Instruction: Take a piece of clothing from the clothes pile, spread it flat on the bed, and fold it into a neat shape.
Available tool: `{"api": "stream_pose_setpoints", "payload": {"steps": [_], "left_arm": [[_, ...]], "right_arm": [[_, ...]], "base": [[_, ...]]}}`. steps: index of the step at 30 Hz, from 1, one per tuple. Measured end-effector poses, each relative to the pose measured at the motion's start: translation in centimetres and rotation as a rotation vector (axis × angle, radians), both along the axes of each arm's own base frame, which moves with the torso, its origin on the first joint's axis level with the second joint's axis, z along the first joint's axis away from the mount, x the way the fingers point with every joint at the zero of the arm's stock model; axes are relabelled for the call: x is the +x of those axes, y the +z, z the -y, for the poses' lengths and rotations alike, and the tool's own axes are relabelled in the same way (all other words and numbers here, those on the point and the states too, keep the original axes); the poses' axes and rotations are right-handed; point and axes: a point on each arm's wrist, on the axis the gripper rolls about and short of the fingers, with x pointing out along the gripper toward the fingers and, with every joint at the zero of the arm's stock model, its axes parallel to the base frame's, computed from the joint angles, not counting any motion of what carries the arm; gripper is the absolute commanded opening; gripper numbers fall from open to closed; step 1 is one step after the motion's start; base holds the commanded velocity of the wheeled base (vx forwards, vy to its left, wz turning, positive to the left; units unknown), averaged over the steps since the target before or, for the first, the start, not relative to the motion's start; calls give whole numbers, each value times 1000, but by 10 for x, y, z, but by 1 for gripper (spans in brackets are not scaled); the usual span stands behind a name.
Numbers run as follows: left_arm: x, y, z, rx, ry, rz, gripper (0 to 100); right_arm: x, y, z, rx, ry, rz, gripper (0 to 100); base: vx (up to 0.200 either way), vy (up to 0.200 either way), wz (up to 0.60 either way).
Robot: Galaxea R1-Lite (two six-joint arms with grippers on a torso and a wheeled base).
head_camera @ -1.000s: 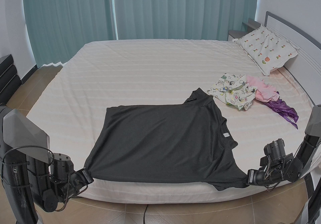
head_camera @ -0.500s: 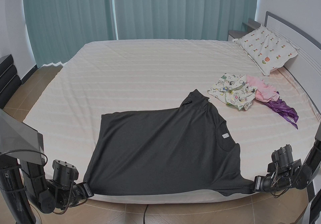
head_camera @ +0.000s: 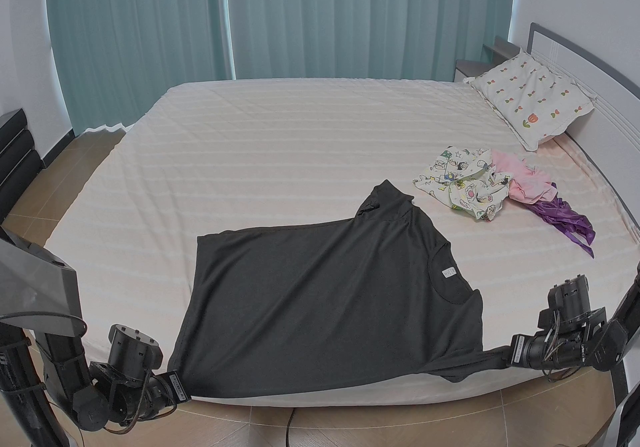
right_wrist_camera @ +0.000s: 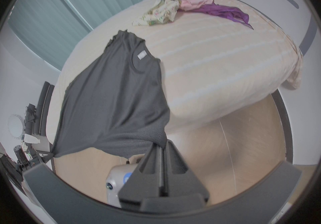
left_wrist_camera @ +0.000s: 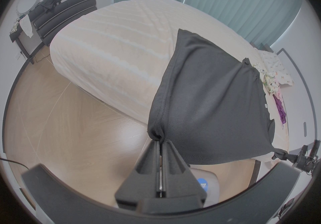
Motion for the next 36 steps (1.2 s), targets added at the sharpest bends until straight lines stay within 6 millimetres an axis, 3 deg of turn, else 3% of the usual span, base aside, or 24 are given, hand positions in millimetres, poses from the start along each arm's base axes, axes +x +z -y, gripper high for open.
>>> {"api": "stream_pose_setpoints", "payload": {"steps": [13, 20, 36], "left_arm": [[24, 17, -4, -82, 68, 219, 0], [44, 21, -8, -101, 107, 284, 0], [53, 22, -10, -122, 144, 311, 0]], "right_arm": [[59, 34, -9, 89, -51, 217, 0], [83, 40, -15, 105, -41, 267, 0], [101, 46, -23, 114, -28, 313, 0]], "base": [[0, 0, 0], [0, 0, 0], [0, 0, 0]]}}
